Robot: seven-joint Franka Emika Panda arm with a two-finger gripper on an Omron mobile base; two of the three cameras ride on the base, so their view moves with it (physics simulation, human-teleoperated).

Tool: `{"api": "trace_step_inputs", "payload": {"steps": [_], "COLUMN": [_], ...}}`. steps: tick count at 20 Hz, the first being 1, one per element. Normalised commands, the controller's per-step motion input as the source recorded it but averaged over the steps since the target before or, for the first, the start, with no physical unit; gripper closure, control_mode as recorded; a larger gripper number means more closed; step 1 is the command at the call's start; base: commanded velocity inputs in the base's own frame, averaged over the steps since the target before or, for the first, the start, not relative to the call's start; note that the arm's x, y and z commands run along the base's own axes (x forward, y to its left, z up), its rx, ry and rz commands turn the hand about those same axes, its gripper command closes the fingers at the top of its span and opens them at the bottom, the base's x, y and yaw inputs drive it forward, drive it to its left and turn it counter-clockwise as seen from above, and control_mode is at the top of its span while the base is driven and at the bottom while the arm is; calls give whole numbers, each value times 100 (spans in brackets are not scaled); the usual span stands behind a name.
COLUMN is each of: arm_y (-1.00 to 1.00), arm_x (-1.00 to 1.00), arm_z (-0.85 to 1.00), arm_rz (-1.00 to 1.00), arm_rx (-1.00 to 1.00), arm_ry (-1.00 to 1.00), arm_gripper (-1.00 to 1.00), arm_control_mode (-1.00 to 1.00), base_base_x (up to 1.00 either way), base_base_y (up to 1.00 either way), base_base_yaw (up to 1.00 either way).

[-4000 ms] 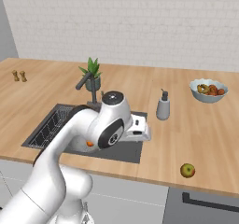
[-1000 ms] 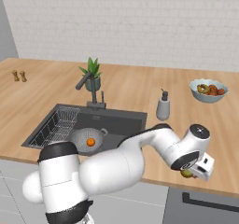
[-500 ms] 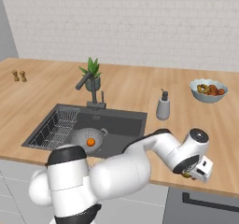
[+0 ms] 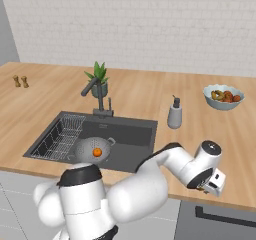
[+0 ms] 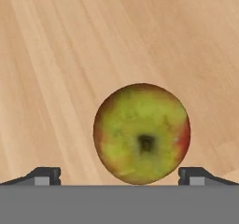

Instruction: Put the colander in the sink, put the kiwi, tangerine, apple in the colander, and turn on the sink faucet and pour water over the colander.

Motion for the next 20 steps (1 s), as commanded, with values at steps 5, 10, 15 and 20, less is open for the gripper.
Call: {"api": "trace_step_inputs", "payload": {"steps": [5, 10, 15, 20], "arm_y": [1, 0, 0, -4], "arm_x": [13, 16, 22, 12], "arm_z": [-17, -17, -15, -7], "arm_rz": [0, 0, 0, 0], "arm_rx": [0, 0, 0, 1], "arm_ry": [0, 0, 0, -4], "arm_gripper": [-100, -100, -100, -100], "arm_control_mode": [-100, -100, -100, -100], "base_base_x": [0, 0, 0, 0], "base_base_y": [0, 0, 0, 0], "base_base_yaw": [0, 0, 0, 0]}}
